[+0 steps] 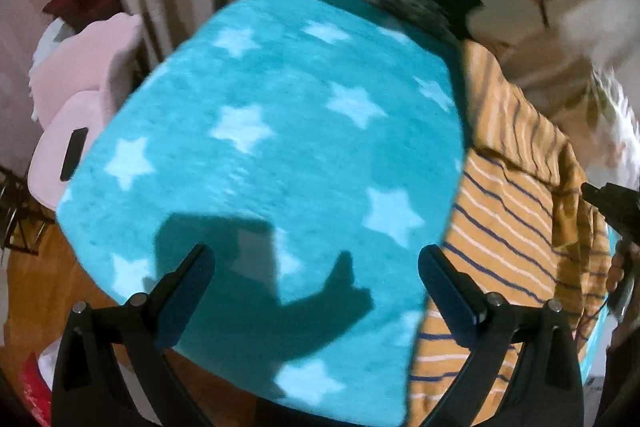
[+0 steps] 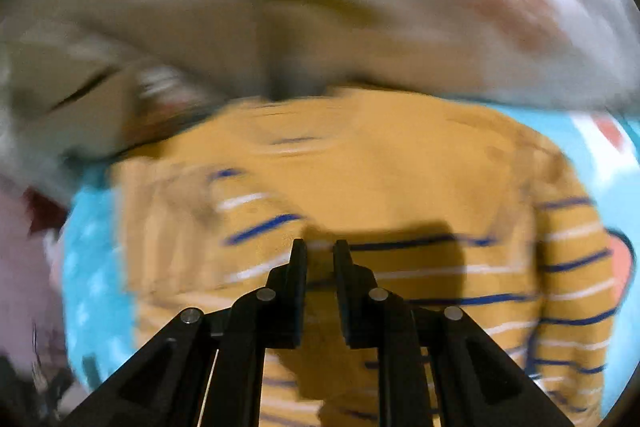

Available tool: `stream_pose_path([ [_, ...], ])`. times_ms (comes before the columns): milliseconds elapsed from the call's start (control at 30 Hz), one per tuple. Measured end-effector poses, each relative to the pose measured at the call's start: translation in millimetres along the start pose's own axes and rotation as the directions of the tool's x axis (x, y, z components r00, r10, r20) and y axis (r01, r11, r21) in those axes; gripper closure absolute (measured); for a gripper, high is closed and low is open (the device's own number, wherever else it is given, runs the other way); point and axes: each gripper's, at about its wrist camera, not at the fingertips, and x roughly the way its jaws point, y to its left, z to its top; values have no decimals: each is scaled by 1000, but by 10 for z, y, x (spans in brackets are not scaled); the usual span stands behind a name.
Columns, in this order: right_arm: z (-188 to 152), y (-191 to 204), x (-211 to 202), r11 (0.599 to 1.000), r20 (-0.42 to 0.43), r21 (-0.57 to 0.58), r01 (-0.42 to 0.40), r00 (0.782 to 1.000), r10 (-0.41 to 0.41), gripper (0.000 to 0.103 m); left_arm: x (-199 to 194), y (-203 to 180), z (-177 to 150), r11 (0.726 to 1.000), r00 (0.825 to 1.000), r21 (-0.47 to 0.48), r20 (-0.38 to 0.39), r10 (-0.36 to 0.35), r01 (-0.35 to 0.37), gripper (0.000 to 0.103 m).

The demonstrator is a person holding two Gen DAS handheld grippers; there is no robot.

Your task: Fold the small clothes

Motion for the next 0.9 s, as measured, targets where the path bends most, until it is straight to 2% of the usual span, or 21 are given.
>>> stream_pose_path([
  [33,27,-139,-55,999,14,35,7,1000,-8,87,18,-70,-35,1000,1000,11,-7,1,-1,1],
  [100,19,-329,-235,996,41,79,-45,998,41,81,61,-215,-118,999,1000,33,-22,-9,10,1],
  [167,-57,-306,-360,994,52,55,-92,995,89,53,98,-341,-192,999,999,47,-33,-7,9,1],
  [233,-175,-196,-373,989,25,-10,-149,989,149,47,138,-452,-257,999,999,49,-50,-16,19,1],
  [300,-368,-1,-356,978,1,-100,-181,983,182,47,167,-525,-286,999,998,44,-65,-27,29,1],
  [400,-651,417,-214,949,-28,-257,-181,983,180,47,204,-638,-344,998,996,40,-73,-46,49,1],
  [433,-717,508,-152,941,-31,-298,-160,987,158,47,214,-672,-366,998,996,46,-73,-45,48,1],
  [500,-808,628,5,923,-3,-383,-27,1000,28,49,241,-715,-393,998,997,61,-73,-25,30,1],
  [533,-772,642,79,917,-11,-399,-1,1000,-3,78,250,-729,-401,997,997,66,-73,-20,25,1],
  [567,-718,627,93,919,-32,-394,-8,999,-5,94,255,-737,-406,997,997,69,-73,-18,23,1],
  [633,-565,516,-21,926,-17,-377,-20,1000,15,94,233,-724,-416,997,998,74,-65,-17,22,1],
  [767,-236,95,-168,957,21,-287,32,999,-28,93,219,-662,-438,997,999,69,-52,-14,18,1],
  [800,-117,-64,-116,973,5,-226,45,999,-46,90,231,-653,-443,997,998,69,-56,-14,18,1],
  [833,-40,-215,-99,983,-4,-168,77,997,-79,75,247,-646,-449,997,998,70,-62,-11,15,1],
  [867,33,-407,-102,987,1,-85,136,991,-136,68,275,-641,-468,997,997,74,-72,-6,11,1],
  [900,66,-499,-143,988,11,-38,149,989,-148,68,302,-641,-482,997,997,80,-82,-4,10,1],
])
